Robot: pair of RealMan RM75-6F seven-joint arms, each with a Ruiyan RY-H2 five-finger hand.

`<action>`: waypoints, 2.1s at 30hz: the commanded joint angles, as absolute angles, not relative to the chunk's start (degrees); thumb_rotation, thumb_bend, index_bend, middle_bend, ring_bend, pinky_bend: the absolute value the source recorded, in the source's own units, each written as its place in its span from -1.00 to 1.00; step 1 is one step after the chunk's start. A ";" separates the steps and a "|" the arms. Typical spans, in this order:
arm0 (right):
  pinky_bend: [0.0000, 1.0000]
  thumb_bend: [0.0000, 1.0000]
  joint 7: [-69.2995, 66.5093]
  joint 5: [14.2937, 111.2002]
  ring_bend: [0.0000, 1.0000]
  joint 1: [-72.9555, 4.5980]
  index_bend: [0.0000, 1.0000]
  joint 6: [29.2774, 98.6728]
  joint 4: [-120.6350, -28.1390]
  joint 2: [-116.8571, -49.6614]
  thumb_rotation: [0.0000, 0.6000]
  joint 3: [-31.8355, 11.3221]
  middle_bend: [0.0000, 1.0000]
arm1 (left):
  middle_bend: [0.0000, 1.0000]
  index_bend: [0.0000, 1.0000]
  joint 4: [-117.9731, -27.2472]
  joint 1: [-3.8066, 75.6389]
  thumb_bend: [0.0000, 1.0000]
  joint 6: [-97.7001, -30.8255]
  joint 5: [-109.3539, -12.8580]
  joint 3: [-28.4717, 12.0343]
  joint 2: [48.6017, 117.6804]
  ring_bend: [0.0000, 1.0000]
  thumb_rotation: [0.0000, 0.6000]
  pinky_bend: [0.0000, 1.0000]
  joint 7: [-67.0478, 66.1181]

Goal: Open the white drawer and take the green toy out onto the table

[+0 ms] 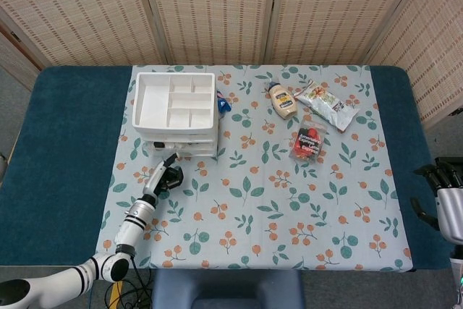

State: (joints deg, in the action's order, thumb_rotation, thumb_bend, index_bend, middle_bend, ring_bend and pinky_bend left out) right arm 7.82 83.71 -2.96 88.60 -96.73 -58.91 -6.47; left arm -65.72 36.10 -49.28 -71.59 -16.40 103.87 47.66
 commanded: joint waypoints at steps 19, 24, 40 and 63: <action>-0.41 -0.35 7.91 83.72 -0.60 -3.01 -0.45 88.43 -96.76 -58.95 1.00 -6.44 -0.43 | 0.91 -0.50 -70.42 33.39 0.35 -52.23 -73.31 -14.47 100.84 1.00 1.00 1.00 46.66; -0.41 -0.35 7.98 83.87 -0.60 -3.19 -0.45 88.09 -96.73 -59.13 1.00 -6.33 -0.43 | 0.90 -0.49 -75.06 32.87 0.35 -53.93 -74.79 -13.39 96.91 1.00 1.00 1.00 40.52; -0.41 -0.35 7.32 84.29 -0.60 -2.79 -0.45 88.63 -96.26 -59.47 1.00 -6.03 -0.43 | 0.90 -0.53 -79.07 33.17 0.35 -60.43 -69.51 -16.38 92.53 1.00 1.00 1.00 15.82; -0.41 -0.35 6.62 83.98 -0.60 -2.12 -0.45 89.07 -95.70 -59.50 1.00 -5.89 -0.42 | 0.90 -0.49 -76.99 35.62 0.35 -57.20 -67.12 -16.13 93.65 1.00 1.00 1.00 12.29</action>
State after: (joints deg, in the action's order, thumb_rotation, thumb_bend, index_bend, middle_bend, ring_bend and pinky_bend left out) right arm 6.59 83.98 -2.12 89.07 -95.68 -59.50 -5.89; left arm -77.15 35.49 -57.36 -67.27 -16.15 93.58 12.46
